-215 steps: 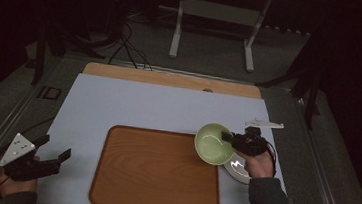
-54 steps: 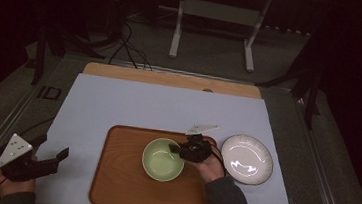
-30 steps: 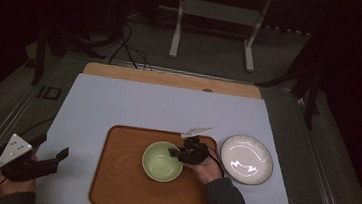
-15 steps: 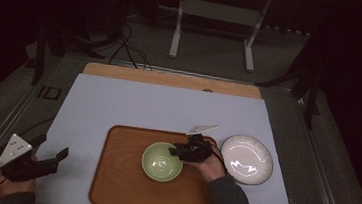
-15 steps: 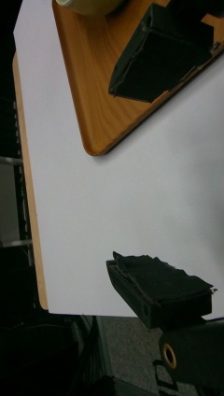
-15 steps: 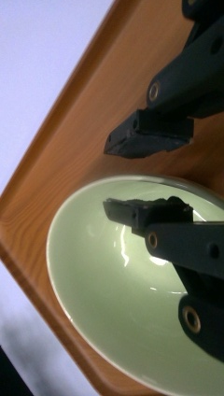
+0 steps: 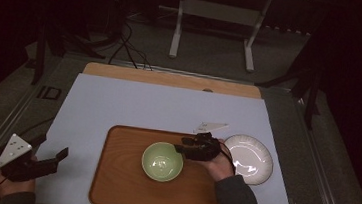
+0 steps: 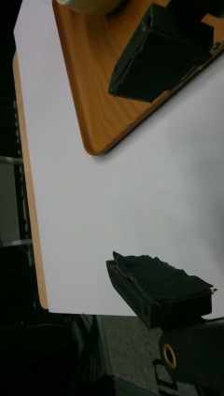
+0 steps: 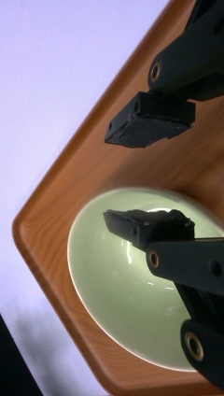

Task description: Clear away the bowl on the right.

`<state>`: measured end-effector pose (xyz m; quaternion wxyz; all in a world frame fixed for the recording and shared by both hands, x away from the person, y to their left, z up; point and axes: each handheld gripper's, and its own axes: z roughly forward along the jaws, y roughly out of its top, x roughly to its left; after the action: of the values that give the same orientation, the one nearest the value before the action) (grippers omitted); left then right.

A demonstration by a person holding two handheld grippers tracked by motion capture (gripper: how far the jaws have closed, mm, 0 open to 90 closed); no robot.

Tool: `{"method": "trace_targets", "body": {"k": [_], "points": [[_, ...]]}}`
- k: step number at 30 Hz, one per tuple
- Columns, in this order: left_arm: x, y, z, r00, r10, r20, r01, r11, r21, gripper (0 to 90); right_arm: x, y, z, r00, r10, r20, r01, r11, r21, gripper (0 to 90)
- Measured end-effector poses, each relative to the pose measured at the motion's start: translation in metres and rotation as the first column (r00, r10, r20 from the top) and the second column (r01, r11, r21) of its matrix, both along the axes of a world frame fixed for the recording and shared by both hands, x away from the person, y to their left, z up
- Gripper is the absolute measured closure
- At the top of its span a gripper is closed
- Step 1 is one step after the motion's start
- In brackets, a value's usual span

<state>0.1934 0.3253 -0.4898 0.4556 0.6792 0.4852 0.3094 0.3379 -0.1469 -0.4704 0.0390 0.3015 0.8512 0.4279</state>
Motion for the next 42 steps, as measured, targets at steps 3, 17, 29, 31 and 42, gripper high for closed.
{"method": "trace_targets", "body": {"k": [3,17,29,31,42], "points": [[0.000,0.000,0.000,1.0000,0.001,-0.001,-0.001,1.0000,0.001,14.3,0.001,-0.007,0.005,0.9998,-0.007,0.019,0.007,1.0000,0.005,54.2],[0.000,0.000,0.000,1.0000,0.005,0.001,-0.005,1.0000,-0.001,14.3,-0.004,-0.041,0.023,0.9927,-0.050,0.110,0.044,0.9975,0.055,52.4],[0.000,0.000,0.000,1.0000,0.006,0.000,-0.006,1.0000,0.002,14.4,-0.012,-0.084,0.021,0.9805,-0.114,0.160,0.104,0.9923,0.066,51.9],[0.000,0.000,0.000,1.0000,0.006,-0.001,-0.006,1.0000,0.003,14.4,-0.013,-0.090,0.022,0.9783,-0.126,0.165,0.115,0.9909,0.070,51.6],[0.000,0.000,0.000,1.0000,0.007,0.000,-0.007,1.0000,-0.001,14.4,-0.019,-0.128,0.017,0.9617,-0.209,0.177,0.200,0.9773,0.069,52.4]]}}
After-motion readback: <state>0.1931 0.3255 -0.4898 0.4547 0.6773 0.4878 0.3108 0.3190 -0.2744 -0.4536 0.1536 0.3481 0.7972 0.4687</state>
